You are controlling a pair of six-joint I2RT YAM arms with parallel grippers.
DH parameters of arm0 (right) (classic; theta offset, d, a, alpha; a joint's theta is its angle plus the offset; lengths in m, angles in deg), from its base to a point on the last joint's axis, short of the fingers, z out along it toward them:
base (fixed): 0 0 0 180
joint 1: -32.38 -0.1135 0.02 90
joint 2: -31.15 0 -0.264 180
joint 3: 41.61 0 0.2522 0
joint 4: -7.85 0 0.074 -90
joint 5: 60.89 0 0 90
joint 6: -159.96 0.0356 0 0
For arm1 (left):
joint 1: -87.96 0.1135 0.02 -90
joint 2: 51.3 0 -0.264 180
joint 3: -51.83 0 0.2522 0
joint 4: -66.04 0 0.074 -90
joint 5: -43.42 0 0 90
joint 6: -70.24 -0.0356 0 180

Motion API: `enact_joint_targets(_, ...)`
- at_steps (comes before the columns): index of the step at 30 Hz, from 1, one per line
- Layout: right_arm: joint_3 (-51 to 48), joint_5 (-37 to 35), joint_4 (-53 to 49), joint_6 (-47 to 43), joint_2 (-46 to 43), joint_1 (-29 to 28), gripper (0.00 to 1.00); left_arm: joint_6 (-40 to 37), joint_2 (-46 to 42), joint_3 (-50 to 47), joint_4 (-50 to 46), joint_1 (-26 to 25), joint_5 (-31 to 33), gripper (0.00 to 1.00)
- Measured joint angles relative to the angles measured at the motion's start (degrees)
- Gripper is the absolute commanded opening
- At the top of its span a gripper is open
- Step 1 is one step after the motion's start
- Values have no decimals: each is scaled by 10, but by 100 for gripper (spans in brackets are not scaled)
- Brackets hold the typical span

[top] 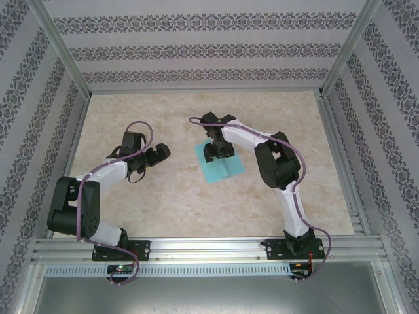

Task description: Fold a paper plane with a square sheet of paper (pick it up from the middle)

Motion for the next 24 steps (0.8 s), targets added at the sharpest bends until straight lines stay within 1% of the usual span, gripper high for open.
enact_joint_targets(3, -36, 45, 29, 13, -26, 7, 41, 0, 0, 0, 0, 0, -5, 100)
enact_joint_targets(5, -72, 92, 60, 28, -49, 7, 36, 3, 0, 0, 2, -3, -10, 99)
enact_joint_targets(7, -113, 155, 101, 45, -80, 7, 31, 7, 0, -2, 8, -9, -17, 98)
enact_joint_targets(8, -130, 184, 119, 54, -95, 7, 30, 9, 0, -3, 12, -11, -21, 97)
enact_joint_targets(12, -185, 296, 216, 101, -154, 10, 30, 23, -6, -23, 41, -23, -40, 95)
enact_joint_targets(16, -223, 377, 310, 144, -180, 24, 33, 41, -17, -54, 75, -34, -55, 92)
enact_joint_targets(20, -237, 396, 330, 147, -170, 42, 38, 60, -18, -69, 105, -47, -63, 90)
enact_joint_targets(24, -236, 379, 320, 134, -146, 50, 44, 70, -13, -69, 128, -65, -65, 90)
